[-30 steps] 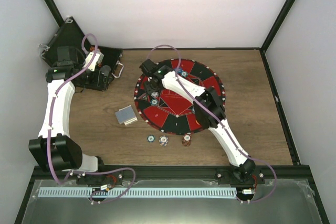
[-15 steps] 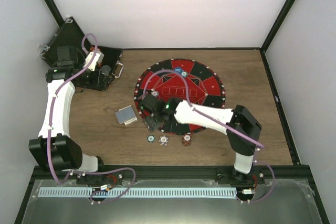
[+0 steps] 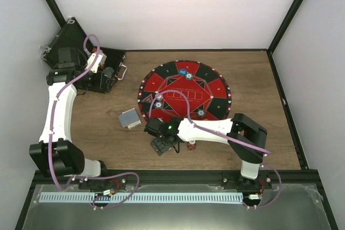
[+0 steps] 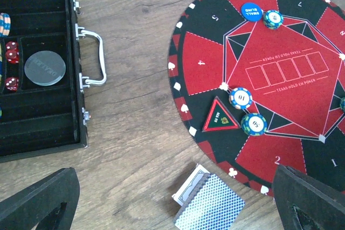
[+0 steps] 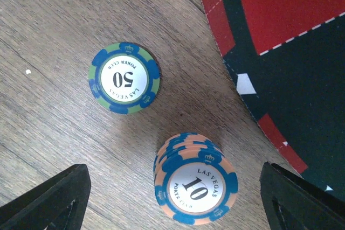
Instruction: Distribute texas hold em gaming equipment
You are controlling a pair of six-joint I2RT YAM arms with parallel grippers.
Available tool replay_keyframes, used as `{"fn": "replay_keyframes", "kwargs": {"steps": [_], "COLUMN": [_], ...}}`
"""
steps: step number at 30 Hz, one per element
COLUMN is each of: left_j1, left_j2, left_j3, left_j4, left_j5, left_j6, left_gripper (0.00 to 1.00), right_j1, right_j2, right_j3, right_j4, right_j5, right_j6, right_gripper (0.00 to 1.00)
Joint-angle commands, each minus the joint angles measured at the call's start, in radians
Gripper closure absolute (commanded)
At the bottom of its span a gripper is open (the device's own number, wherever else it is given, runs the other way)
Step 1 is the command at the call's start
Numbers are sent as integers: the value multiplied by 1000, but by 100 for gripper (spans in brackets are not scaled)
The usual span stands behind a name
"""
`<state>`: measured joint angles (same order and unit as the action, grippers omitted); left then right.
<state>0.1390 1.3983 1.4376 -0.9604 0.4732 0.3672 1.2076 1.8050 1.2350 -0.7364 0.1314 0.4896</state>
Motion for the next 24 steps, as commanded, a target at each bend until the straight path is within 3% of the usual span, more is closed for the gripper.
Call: {"fn": "replay_keyframes", "kwargs": {"steps": [1,18,24], "left_j1": [5,5,5], "left_j2": [-29,-24,-21], "left_j3": [-3,2,1], "left_j4": [-1,-1,0], "left_j5": [0,4,1], "left_j6": [2,-1,-1], "left_gripper": [0,0,0], "right_j1": [5,-31,-34], "right_j2": [-7,3,2], "right_j3": [-7,-52,-65], "right_j4": [23,63,77], "right_j5": [16,12,-2], "right_j6": [16,-1,-3], "right_gripper": [13,22,33]}}
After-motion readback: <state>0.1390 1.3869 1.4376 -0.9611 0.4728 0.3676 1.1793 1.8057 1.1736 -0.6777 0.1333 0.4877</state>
